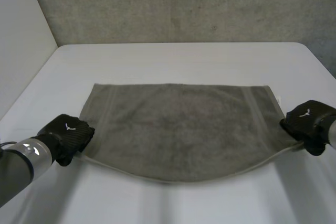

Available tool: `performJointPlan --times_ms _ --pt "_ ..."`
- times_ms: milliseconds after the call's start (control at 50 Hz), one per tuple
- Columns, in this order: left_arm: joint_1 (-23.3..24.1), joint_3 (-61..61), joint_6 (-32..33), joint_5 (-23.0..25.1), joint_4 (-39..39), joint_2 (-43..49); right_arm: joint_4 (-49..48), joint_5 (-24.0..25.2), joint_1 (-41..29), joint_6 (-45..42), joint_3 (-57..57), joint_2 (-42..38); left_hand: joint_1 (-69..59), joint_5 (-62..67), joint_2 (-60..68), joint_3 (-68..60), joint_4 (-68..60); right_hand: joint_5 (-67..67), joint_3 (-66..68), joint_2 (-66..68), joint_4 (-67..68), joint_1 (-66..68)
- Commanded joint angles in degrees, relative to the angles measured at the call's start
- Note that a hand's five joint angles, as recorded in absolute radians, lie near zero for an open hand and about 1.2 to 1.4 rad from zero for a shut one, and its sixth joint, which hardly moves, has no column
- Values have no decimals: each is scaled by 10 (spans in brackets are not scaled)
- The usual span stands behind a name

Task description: Fold the towel.

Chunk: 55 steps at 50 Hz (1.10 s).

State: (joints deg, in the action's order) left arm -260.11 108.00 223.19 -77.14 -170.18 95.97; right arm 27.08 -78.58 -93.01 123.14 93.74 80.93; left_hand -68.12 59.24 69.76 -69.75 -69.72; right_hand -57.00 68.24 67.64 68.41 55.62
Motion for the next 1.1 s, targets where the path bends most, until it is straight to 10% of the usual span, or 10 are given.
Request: performJointPlan --times_ms 20,260,520,600,620,780,1100 --pt "5 -69 12 38 -76 71 -94 -3 3 17 -54 -86 -119 108 102 -103 -103 -130 118 124 116 244" --pt "33 -332 -25 25 -244 332 -264 -74 -58 135 -204 -266 -119 108 102 -103 -103 -130 118 124 116 244" --pt "51 -577 -25 -39 -252 526 -446 -127 -91 112 -342 -434 -119 108 102 -103 -103 -130 118 124 116 244" --pt "53 -587 -26 -36 -256 535 -443 -152 -103 84 -376 -469 382 -393 -399 398 398 570 -582 -576 -584 -456" --pt "56 -587 -27 -35 -260 536 -443 -152 -103 83 -376 -469 581 -592 -598 597 597 570 -582 -576 -584 -456" --pt "81 -545 -33 -37 -270 492 -444 -178 -110 146 -326 -376 581 -592 -598 597 597 570 -582 -576 -584 -456" --pt "71 -237 -175 -35 -285 254 -273 -9 -51 213 -105 -213 581 -592 -598 597 597 383 -395 -389 -397 -269"
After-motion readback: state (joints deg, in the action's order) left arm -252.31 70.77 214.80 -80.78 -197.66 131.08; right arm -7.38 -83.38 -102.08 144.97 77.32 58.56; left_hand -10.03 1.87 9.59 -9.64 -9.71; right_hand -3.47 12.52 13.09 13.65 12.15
